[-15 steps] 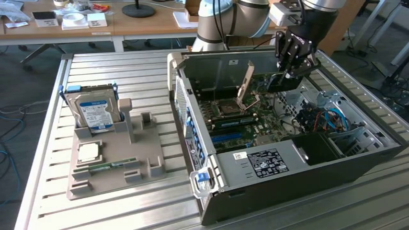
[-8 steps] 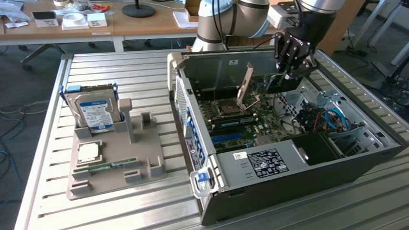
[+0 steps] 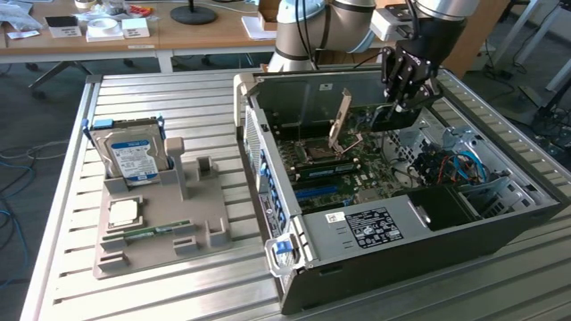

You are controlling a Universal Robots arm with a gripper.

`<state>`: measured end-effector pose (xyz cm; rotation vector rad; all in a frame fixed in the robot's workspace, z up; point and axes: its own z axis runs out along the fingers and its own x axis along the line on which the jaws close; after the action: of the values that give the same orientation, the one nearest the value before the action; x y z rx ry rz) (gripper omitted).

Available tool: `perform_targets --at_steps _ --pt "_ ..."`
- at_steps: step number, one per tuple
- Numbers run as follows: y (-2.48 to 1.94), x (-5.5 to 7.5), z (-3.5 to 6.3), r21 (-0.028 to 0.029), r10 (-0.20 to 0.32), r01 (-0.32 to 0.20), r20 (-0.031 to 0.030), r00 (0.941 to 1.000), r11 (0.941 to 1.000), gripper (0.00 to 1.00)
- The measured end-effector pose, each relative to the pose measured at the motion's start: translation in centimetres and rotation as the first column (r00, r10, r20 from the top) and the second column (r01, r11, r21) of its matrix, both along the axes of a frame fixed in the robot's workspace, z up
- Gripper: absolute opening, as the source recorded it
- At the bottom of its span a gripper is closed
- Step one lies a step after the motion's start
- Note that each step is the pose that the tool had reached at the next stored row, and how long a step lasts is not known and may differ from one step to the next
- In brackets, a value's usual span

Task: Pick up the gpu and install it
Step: 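Insert the gpu into the slot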

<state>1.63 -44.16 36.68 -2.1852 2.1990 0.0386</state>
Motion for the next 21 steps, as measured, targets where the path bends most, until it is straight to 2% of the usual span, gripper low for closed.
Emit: perform_targets --at_steps 8,21 --pt "0.00 0.0 -0.04 0.0001 -0.013 0.013 0.0000 0.9999 0.9999 0.27" --pt "-0.01 -0.6 -1.03 0.0002 -0.012 0.012 0.0001 0.9999 0.9999 0.27"
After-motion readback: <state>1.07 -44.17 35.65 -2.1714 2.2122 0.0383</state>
